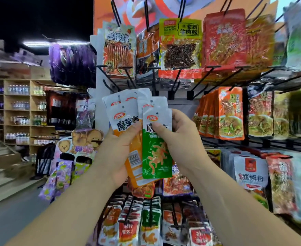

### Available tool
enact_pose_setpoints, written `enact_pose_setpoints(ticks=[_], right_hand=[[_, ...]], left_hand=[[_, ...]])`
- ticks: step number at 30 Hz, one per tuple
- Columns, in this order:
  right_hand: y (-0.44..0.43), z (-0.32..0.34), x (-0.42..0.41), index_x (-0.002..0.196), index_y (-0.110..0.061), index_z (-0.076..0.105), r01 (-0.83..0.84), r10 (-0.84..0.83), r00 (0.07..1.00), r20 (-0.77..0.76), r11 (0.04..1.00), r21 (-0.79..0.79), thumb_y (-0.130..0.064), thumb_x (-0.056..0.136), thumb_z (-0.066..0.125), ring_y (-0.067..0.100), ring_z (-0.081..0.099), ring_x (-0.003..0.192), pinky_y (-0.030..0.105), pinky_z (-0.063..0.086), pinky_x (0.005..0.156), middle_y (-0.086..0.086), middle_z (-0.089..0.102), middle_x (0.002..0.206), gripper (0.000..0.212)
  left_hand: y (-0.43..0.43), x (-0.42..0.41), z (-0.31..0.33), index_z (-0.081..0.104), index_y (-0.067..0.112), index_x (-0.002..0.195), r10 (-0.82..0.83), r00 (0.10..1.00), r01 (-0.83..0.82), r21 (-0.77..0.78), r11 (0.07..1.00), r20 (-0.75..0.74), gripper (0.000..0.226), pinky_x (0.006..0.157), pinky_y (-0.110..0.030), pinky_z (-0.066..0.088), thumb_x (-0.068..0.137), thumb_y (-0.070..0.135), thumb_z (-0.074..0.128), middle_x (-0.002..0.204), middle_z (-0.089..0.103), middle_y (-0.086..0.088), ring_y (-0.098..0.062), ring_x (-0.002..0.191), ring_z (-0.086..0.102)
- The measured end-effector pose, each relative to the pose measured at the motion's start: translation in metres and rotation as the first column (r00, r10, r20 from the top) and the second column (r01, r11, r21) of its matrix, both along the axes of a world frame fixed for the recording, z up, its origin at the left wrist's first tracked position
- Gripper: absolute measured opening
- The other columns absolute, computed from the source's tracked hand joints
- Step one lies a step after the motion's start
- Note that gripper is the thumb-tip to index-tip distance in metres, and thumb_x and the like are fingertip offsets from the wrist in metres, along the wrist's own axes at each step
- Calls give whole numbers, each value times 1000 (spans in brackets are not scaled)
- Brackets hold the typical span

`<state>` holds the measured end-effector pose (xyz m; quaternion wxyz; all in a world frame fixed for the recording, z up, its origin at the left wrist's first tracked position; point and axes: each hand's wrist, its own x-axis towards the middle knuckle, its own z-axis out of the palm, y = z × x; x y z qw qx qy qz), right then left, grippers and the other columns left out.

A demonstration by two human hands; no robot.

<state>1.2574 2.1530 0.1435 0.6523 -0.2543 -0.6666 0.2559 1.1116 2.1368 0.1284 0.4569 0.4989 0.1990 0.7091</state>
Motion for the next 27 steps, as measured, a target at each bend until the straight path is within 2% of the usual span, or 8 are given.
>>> enact_pose_setpoints(ticks=[3,7,12,14,16,21,24,27], right_hand=[[2,-3,-4,114,-24,69,6,-6,1000,-4,1000,-24,-15,96,73,24,76,94,59,59,86,-4,79,102,21],[2,-2,-9,106,-34,76,13,-13,1000,8,1000,15,-13,97,71,22,76,93,54,61,85,-4,80,98,23],[6,-3,-15,114,-20,77,4,-3,998,-60,1000,6,-6,94,73,18,77,92,47,63,84,-5,80,99,24],[11,-1,-15,112,-19,75,42,-42,996,-78,999,-2,-6,92,76,17,77,92,46,63,85,-5,80,98,24],[15,0,-14,106,-17,73,58,-61,995,-79,997,-43,-6,91,77,16,77,88,44,63,83,-3,80,95,20],[24,9,-13,95,-21,70,209,-208,978,35,977,-39,-15,93,76,39,71,89,58,59,74,13,76,93,9],[32,24,-6,95,-21,71,255,-256,967,-4,967,-23,-18,96,74,44,68,91,53,59,65,18,75,96,4],[47,42,0,98,-9,72,290,-292,955,-50,956,-39,-20,98,70,53,65,94,64,56,63,31,69,105,11]], left_hand=[[6,-6,1,62,16,133,42,999,-41,30,999,-30,38,75,-53,64,96,13,69,114,78,-14,-37,97,77],[10,-9,1,63,19,132,37,999,-37,22,999,-32,36,74,-50,64,97,14,67,113,78,-11,-33,96,78],[14,-13,3,64,17,130,51,998,-50,25,998,-39,36,77,-52,63,95,13,68,112,78,-13,-35,97,77],[19,-19,4,66,18,126,88,995,-87,18,996,-54,31,71,-48,64,96,12,68,108,79,-12,-33,91,78],[23,-24,6,66,18,124,135,988,-133,28,991,-71,29,74,-49,64,96,11,69,106,80,-11,-32,91,78],[37,-36,11,66,20,121,273,956,-269,46,962,-110,27,86,-54,62,97,7,70,107,80,-6,-31,98,77],[45,-50,17,67,28,112,333,934,-329,54,943,-128,26,93,-60,58,96,9,73,107,80,-2,-31,102,76],[51,-60,19,64,32,108,347,928,-344,45,938,-136,26,95,-61,57,96,10,73,109,78,-3,-31,103,75]])
